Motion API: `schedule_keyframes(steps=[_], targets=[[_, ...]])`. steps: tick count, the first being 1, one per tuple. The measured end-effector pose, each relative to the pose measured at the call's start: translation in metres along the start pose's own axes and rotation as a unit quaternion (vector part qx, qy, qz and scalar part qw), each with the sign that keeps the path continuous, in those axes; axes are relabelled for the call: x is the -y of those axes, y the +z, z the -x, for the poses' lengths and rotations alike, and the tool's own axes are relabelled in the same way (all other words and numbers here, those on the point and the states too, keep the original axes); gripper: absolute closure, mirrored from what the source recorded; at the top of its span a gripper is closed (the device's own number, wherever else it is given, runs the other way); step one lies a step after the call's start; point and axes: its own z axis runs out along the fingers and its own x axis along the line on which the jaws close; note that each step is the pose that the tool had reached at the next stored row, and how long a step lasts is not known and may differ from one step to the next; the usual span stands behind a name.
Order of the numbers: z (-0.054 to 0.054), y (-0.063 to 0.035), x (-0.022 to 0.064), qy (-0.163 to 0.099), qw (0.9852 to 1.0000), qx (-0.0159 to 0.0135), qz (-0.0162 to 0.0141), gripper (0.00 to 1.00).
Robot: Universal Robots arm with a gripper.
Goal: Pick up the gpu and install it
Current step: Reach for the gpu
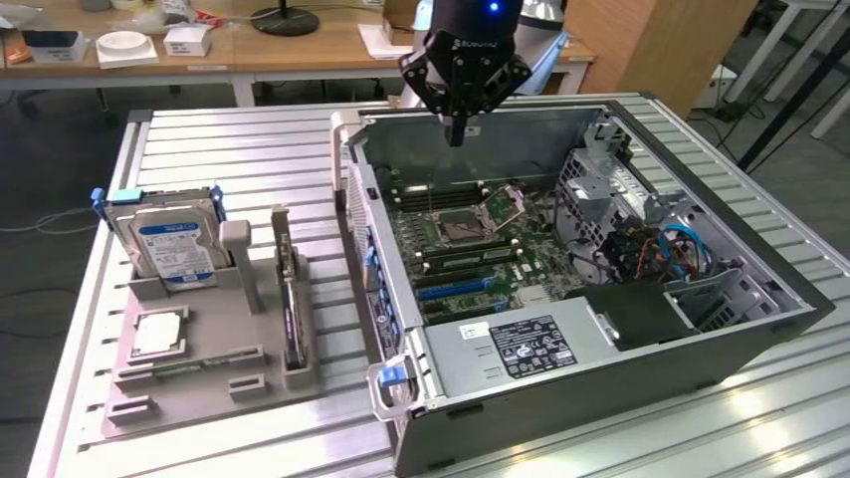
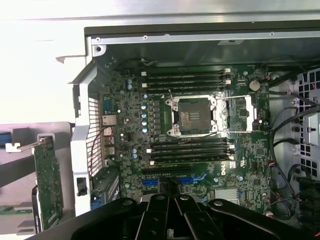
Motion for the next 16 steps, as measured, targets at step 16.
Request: schedule_keyframes(steps=[16], targets=[[-0.0052,0.0,0.0004,0.0,1.0,-0.0001,0.0,0.89]])
